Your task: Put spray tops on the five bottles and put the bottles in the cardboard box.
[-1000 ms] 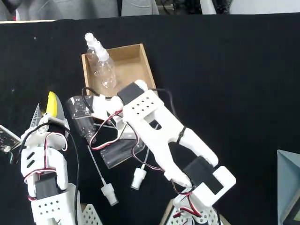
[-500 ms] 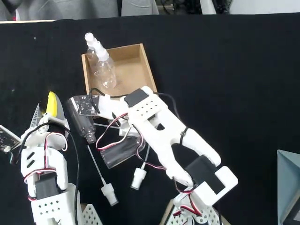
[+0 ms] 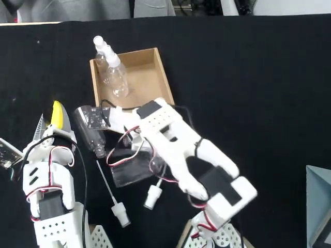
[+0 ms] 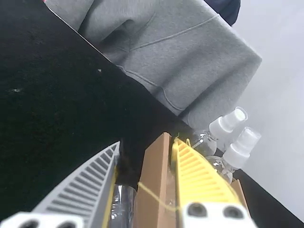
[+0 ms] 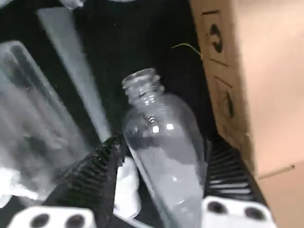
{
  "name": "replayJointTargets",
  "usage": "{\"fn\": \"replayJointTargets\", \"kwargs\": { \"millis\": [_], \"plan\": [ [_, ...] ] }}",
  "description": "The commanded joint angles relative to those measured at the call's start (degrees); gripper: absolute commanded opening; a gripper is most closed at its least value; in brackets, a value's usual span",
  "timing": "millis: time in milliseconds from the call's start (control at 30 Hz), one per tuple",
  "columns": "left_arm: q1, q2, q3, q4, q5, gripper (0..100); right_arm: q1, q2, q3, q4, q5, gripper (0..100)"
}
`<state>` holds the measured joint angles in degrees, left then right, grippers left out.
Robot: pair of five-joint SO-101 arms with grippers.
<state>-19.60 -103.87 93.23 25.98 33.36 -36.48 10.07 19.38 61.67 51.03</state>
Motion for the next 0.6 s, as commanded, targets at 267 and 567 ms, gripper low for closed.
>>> {"fn": "replayJointTargets", "kwargs": {
  "millis": [267,567],
  "plan": [
    [-0.4,-0.5,-2.4,-1.5,0.5,16,4.4,2.5,-2.4,1.1,0.6,19.4],
    [-0.4,-0.5,-2.4,-1.5,0.4,16,4.5,1.4,-2.9,1.1,0.4,5.1]
  ]
}}
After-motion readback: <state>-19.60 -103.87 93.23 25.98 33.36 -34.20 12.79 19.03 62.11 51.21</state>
